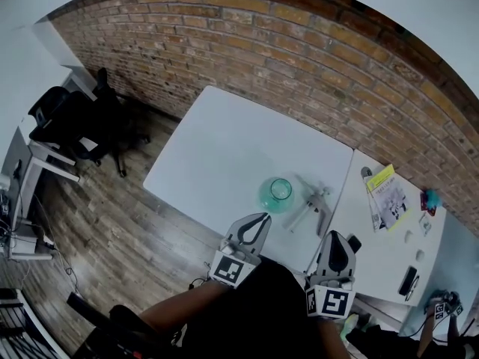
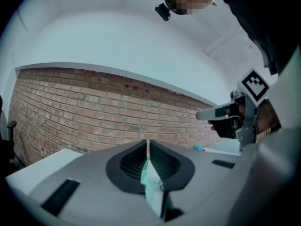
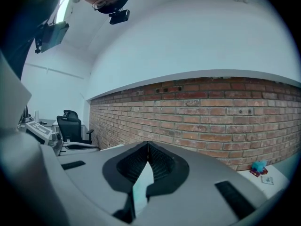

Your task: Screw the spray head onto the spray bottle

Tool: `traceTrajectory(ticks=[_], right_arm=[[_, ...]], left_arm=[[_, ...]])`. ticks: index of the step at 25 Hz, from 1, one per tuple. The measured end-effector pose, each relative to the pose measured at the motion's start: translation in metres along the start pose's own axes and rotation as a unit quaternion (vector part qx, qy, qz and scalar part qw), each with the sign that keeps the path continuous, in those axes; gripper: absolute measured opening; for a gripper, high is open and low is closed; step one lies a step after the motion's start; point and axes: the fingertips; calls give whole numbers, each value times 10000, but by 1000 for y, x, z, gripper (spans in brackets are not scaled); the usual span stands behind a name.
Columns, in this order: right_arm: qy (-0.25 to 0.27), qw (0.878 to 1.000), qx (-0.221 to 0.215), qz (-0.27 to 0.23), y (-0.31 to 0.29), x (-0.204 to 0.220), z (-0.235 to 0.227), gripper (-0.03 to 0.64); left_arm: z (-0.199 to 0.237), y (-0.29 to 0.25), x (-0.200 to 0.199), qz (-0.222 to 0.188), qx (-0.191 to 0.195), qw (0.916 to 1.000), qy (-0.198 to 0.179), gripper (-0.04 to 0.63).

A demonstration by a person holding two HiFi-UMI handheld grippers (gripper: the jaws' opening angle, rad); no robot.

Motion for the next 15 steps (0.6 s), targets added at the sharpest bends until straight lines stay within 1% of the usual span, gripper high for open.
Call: traceTrajectory(ticks=[2, 4, 9, 12, 15], right_arm=[[-16, 10000, -30, -59, -6, -4, -8, 8], [-39, 9999, -77, -97, -12, -5, -17, 8], [-132, 9996, -222, -108, -28, 2, -42, 8], [-172, 9991, -354, -161, -36, 2, -49, 8], [-241, 9983, -502, -158, -39, 4, -50, 8]], left_arm=[[2, -8, 1, 35, -91, 10000, 19, 3], [6, -14, 0, 40, -262, 9996, 54, 3], [9, -29, 3, 54, -537, 9985, -68, 7], [7, -34, 5, 83, -670, 9977, -86, 14], [-1, -35, 7, 108, -740, 9971, -102, 47]])
Point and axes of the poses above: the fingertips, and each gripper's own axes: y backward along the fingers, z to its left, x out of its underside, and after that the axes turned 3 degrees about -y, right-handed
